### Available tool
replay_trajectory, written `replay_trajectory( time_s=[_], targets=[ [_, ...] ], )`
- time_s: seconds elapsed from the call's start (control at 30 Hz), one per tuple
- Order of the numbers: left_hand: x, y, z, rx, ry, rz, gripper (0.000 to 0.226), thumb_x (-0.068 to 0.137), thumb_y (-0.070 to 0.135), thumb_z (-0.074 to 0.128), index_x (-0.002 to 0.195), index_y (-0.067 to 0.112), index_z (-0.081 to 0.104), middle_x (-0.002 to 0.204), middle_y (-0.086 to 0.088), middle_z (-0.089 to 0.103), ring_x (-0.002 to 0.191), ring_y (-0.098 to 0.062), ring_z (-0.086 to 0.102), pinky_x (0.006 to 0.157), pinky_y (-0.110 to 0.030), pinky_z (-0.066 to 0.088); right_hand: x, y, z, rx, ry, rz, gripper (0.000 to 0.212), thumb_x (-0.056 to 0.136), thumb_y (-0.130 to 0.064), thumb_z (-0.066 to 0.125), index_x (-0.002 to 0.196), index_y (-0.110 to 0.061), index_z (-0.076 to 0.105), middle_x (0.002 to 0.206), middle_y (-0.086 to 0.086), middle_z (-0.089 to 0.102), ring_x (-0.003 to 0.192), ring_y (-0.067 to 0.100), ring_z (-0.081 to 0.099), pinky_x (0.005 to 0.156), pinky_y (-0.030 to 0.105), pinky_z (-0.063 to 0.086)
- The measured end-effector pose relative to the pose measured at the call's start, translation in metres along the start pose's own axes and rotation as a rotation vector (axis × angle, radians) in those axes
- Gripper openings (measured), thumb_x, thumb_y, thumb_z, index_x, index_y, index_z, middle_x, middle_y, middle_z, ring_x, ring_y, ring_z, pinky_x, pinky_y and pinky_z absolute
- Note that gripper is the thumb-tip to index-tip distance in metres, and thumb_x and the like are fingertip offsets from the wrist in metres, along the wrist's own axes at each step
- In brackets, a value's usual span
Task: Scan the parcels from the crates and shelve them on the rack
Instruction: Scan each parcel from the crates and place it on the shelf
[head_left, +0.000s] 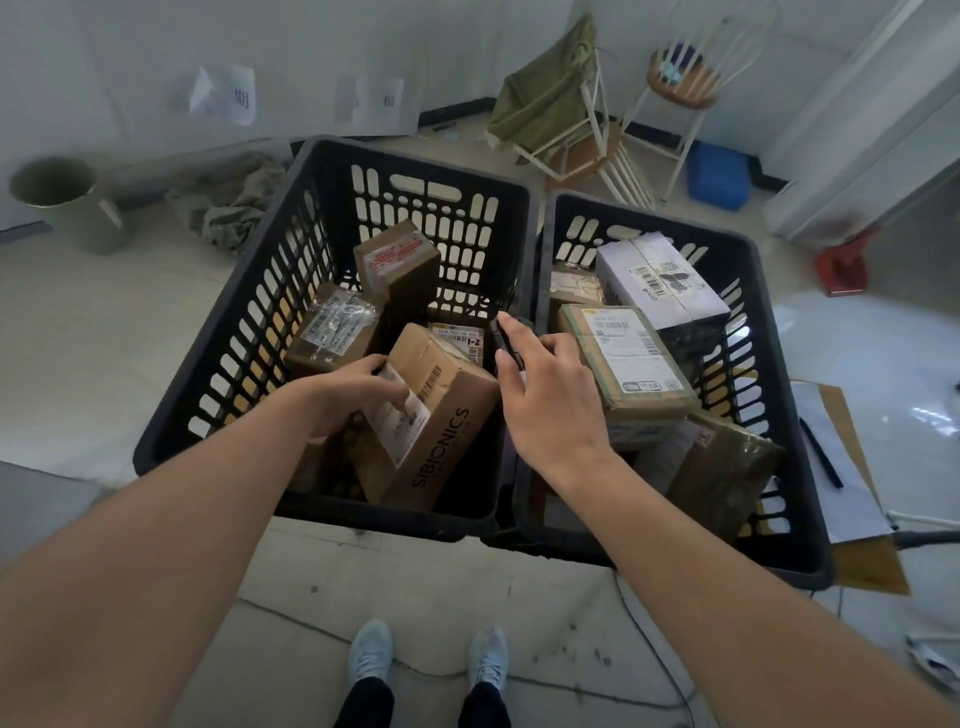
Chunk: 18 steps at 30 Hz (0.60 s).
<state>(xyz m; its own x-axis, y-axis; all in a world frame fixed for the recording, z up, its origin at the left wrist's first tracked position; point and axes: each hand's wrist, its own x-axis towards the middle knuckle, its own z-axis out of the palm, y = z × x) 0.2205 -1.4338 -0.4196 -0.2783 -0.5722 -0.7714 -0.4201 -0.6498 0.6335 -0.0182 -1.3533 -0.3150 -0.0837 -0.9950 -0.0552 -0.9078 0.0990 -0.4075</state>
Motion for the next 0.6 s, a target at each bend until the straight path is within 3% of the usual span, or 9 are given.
replay_trajectory(
  time_s=[0.07,0.13,0.2,0.27,0.4,0.5,0.6],
  targets=[
    [-0.001,-0.001,-0.005,-0.004,0.003,-0.016,0.08,0.059,0.04,0.086,0.133,0.035,0.057,0.132,-0.009,0.062,0.118,-0.036,0.062,0.105,-0.06,0.05,0.002,0.0,0.001,-0.004,0.004,0.01,0.052,0.112,-0.047,0.041,0.164,-0.046,0.033,0.141,0.009,0.05,0.116,0.031,0.06,0.098,0.049,0.057],
    [-0.005,-0.002,-0.011,-0.004,0.008,-0.026,0.064,0.058,0.055,0.081,0.118,0.035,0.066,0.131,-0.013,0.06,0.116,-0.04,0.061,0.096,-0.053,0.054,0.003,-0.001,0.002,0.0,0.012,0.013,0.052,0.112,-0.047,0.042,0.163,-0.046,0.033,0.141,0.009,0.05,0.116,0.031,0.06,0.098,0.049,0.057],
    [-0.007,-0.003,-0.017,-0.017,0.014,-0.016,0.068,0.058,0.061,0.077,0.12,0.036,0.064,0.133,-0.017,0.059,0.116,-0.042,0.06,0.084,-0.046,0.051,0.004,-0.003,0.003,0.002,0.015,0.012,0.052,0.112,-0.047,0.042,0.164,-0.046,0.033,0.141,0.009,0.05,0.116,0.031,0.06,0.098,0.049,0.057],
    [-0.01,-0.003,-0.021,-0.049,0.019,0.008,0.078,0.056,0.058,0.079,0.128,0.035,0.057,0.134,-0.017,0.058,0.118,-0.043,0.059,0.086,-0.049,0.051,0.004,-0.005,0.004,-0.001,0.013,0.009,0.052,0.112,-0.046,0.043,0.164,-0.045,0.033,0.141,0.009,0.05,0.115,0.031,0.06,0.098,0.049,0.057],
    [-0.017,0.0,-0.023,-0.068,0.043,0.075,0.081,0.049,0.054,0.079,0.121,0.028,0.052,0.136,-0.017,0.054,0.121,-0.042,0.057,0.095,-0.056,0.051,0.004,-0.013,0.006,0.007,0.011,-0.007,0.052,0.112,-0.046,0.042,0.164,-0.046,0.033,0.142,0.01,0.049,0.113,0.032,0.06,0.097,0.05,0.057],
    [-0.021,0.0,-0.023,-0.073,0.006,0.1,0.084,0.057,0.049,0.077,0.134,0.037,0.046,0.137,-0.016,0.053,0.122,-0.044,0.056,0.102,-0.063,0.05,0.005,-0.016,0.006,0.002,0.014,-0.014,0.052,0.112,-0.046,0.043,0.163,-0.045,0.033,0.144,0.01,0.048,0.115,0.033,0.059,0.096,0.05,0.058],
    [-0.026,0.001,-0.023,-0.044,-0.012,0.148,0.069,0.069,0.04,0.07,0.135,0.045,0.05,0.136,-0.014,0.055,0.123,-0.044,0.055,0.104,-0.067,0.048,0.003,-0.018,0.007,-0.024,0.017,-0.018,0.052,0.112,-0.046,0.044,0.164,-0.045,0.033,0.145,0.01,0.048,0.115,0.033,0.059,0.094,0.05,0.058]
  ],
)
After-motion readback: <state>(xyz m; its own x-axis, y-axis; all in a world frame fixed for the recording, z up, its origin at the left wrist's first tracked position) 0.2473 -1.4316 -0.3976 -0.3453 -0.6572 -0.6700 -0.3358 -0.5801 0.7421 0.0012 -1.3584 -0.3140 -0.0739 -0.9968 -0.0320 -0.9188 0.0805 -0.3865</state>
